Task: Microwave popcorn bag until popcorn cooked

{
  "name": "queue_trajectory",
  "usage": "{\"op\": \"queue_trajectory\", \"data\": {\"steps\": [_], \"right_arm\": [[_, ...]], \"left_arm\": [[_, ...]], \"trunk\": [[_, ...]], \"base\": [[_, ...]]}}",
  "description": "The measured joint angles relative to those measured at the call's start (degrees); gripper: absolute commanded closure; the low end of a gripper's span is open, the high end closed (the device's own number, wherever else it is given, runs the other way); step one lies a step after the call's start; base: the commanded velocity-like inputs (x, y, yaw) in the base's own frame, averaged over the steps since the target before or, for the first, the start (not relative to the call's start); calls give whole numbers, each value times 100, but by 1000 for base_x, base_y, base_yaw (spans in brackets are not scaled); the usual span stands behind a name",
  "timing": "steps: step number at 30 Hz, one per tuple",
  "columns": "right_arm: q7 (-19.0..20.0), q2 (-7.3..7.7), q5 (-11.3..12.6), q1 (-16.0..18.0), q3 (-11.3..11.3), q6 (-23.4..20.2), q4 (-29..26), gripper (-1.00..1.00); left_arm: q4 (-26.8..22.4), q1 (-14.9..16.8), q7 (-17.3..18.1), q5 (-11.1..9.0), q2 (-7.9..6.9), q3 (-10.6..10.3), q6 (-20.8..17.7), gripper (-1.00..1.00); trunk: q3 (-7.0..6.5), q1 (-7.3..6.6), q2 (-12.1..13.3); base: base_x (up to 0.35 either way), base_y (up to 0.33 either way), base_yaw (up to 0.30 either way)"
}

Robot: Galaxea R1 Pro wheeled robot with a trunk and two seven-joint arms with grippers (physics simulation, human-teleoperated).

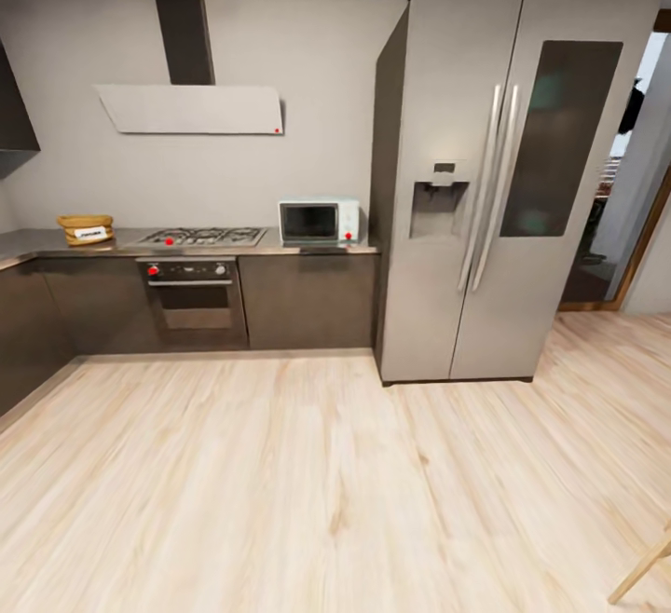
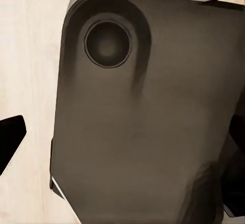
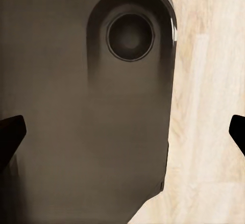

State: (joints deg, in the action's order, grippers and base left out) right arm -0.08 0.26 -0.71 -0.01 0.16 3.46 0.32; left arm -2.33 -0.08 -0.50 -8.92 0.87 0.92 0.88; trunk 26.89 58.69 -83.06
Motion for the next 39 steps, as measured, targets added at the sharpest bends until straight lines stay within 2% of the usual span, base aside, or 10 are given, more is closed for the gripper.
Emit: {"op": "queue_trajectory", "data": {"steps": [39], "right_arm": [[0, 0, 32, 2, -38, 0, -8, -100]], "left_arm": [[0, 0, -5, -12, -3, 0, -5, -100]], "trunk": [[0, 0, 0]], "base": [[323, 165, 0]]}}
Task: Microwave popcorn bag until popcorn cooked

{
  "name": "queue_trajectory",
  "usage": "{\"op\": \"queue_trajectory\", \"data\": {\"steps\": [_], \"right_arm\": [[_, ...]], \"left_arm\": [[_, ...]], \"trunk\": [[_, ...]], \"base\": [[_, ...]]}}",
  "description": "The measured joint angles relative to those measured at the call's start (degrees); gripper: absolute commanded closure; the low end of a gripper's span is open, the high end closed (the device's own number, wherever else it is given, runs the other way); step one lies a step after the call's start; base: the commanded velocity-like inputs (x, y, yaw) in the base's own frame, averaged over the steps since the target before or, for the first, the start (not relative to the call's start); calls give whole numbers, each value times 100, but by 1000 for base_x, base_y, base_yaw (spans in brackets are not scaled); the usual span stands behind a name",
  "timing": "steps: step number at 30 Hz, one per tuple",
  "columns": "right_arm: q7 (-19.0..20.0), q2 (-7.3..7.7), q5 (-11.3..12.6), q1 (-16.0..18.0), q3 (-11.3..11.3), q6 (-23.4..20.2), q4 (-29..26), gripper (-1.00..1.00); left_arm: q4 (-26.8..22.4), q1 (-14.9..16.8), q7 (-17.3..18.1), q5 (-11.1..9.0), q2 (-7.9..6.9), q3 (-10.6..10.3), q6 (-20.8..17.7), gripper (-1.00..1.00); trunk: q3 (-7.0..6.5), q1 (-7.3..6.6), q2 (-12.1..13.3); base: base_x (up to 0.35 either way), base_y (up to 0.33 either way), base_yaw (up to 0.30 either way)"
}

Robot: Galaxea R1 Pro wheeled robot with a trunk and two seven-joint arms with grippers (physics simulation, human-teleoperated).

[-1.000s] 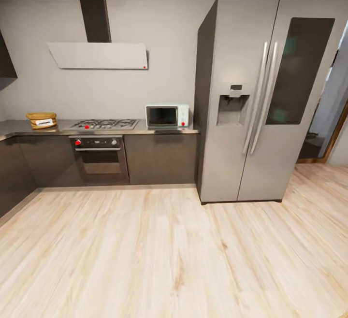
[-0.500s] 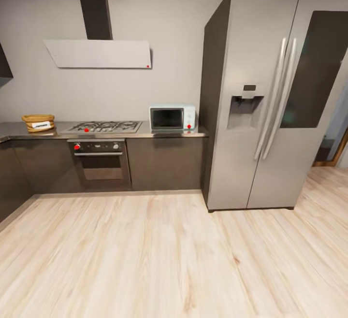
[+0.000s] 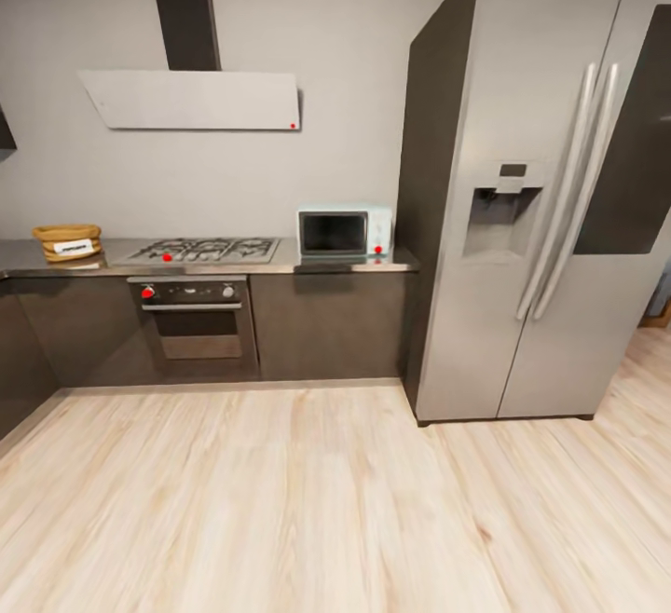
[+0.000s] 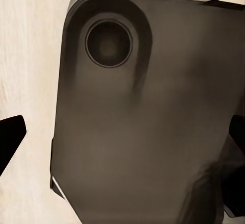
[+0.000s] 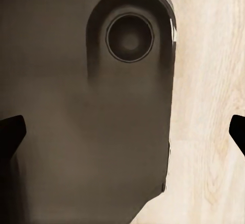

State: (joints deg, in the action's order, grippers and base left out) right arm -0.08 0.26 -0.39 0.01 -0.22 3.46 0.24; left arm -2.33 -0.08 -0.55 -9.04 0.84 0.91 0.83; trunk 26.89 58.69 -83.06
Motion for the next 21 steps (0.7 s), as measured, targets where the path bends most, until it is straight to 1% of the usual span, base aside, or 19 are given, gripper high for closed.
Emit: {"op": "queue_trajectory", "data": {"steps": [2, 5, 7, 12, 21], "right_arm": [[0, 6, -1, 1, -6, 0, 0, -100], [0, 1, -12, 0, -9, 0, 0, -100], [0, 0, -12, -1, -9, 0, 0, -100], [0, 3, -3, -1, -9, 0, 0, -100], [0, 0, -9, -1, -9, 0, 0, -100]], "left_arm": [[0, 0, 0, -29, 2, -1, -1, -100], [0, 0, -1, -213, 3, -7, -3, -100], [0, 0, -2, -267, 3, -8, -3, -100], [9, 0, -8, -294, 12, -12, -3, -100], [15, 0, -9, -294, 20, -8, -3, -100]], "trunk": [[0, 0, 0], [0, 0, 0], [0, 0, 0], [0, 0, 0], [0, 0, 0]], "base": [[321, 149, 0], [321, 140, 0], [321, 134, 0], [322, 91, 0], [326, 6, 0]]}}
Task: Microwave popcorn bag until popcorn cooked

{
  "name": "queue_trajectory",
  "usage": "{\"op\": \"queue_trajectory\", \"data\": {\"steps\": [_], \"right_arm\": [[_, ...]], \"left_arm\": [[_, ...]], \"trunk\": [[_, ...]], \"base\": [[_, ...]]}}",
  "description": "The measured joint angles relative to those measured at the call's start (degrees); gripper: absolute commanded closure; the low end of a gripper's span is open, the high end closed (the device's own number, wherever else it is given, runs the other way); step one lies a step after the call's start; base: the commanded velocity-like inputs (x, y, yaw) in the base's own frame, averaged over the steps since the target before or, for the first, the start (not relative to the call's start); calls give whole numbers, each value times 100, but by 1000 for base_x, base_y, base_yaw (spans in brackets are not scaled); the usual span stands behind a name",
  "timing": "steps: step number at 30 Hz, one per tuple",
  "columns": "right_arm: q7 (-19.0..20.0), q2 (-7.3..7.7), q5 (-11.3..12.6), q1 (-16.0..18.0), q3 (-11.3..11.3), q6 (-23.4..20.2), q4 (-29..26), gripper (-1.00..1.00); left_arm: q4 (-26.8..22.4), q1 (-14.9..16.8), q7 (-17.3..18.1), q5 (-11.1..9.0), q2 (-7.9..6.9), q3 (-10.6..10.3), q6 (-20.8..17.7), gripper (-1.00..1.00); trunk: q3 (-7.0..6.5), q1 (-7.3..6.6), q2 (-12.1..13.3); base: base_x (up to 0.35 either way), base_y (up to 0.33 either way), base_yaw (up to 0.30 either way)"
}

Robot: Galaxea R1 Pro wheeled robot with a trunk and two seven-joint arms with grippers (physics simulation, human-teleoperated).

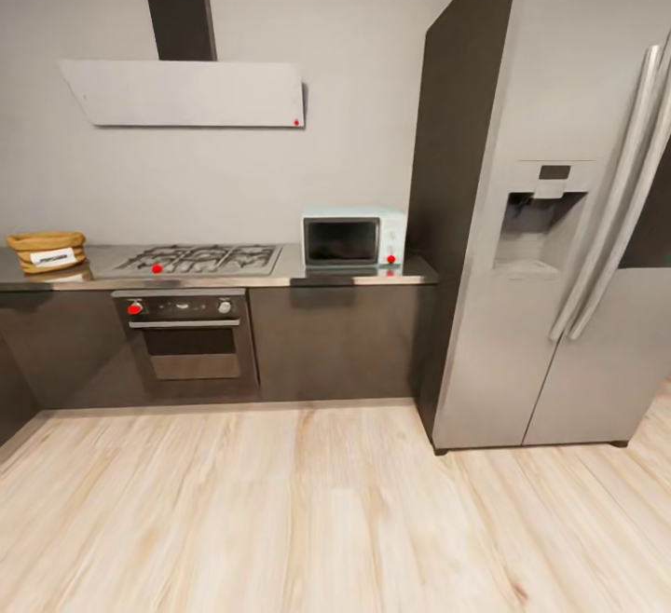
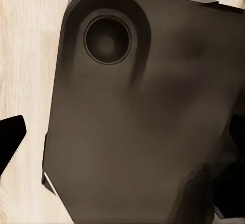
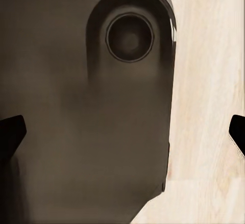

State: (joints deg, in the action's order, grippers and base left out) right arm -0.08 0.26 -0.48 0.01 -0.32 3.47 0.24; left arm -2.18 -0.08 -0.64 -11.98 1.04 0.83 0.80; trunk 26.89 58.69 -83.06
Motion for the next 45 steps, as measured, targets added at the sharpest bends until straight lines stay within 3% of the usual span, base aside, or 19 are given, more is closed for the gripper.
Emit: {"op": "queue_trajectory", "data": {"steps": [45], "right_arm": [[0, 45, 49, -1, 8, -22, -16, -100]], "left_arm": [[-6, 0, 0, 16, 0, 8, 59, -100]], "trunk": [[0, 0, 0]], "base": [[327, 0, 0]]}}
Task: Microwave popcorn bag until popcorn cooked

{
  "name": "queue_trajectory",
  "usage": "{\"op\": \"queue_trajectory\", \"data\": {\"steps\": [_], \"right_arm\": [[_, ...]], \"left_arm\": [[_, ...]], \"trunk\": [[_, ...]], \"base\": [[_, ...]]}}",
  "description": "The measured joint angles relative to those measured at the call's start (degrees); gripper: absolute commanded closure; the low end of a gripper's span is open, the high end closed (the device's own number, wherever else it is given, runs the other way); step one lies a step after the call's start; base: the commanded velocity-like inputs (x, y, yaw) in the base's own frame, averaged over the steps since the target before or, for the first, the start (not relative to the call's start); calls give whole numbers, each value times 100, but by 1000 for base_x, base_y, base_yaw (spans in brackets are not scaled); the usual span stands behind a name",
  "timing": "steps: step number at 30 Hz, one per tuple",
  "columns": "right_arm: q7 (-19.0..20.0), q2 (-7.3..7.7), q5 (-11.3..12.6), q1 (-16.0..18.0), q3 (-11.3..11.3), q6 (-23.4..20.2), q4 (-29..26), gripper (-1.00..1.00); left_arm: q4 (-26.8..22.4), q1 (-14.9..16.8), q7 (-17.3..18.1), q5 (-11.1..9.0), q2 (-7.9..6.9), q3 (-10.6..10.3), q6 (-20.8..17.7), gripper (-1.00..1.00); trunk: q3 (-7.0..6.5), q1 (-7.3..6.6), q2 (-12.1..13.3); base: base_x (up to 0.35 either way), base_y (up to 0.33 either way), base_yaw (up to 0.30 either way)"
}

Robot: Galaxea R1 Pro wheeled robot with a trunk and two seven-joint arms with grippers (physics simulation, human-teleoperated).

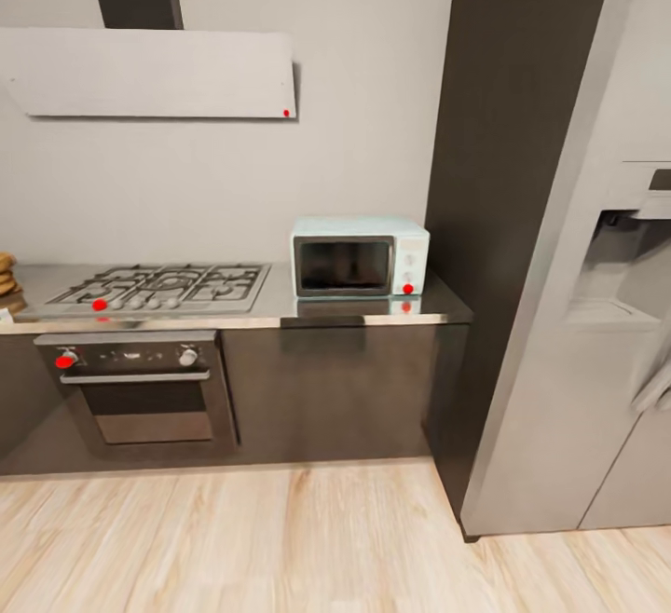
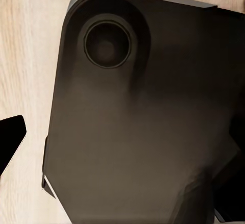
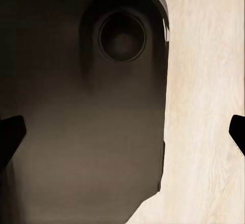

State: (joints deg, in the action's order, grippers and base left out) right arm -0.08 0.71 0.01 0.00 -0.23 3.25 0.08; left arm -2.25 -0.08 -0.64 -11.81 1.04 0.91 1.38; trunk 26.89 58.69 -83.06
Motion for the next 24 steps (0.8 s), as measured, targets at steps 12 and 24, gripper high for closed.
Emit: {"op": "queue_trajectory", "data": {"steps": [12, 24], "right_arm": [[0, 18, -24, 0, 29, 15, 0, -100], [0, 25, -33, 0, 40, 24, 0, -100]], "left_arm": [[0, 0, 0, 0, 0, 0, 8, -100], [0, 0, 0, 0, 0, 0, 9, -100]], "trunk": [[0, 0, 0], [0, 0, 0]], "base": [[327, 0, 0], [327, 0, 0]]}}
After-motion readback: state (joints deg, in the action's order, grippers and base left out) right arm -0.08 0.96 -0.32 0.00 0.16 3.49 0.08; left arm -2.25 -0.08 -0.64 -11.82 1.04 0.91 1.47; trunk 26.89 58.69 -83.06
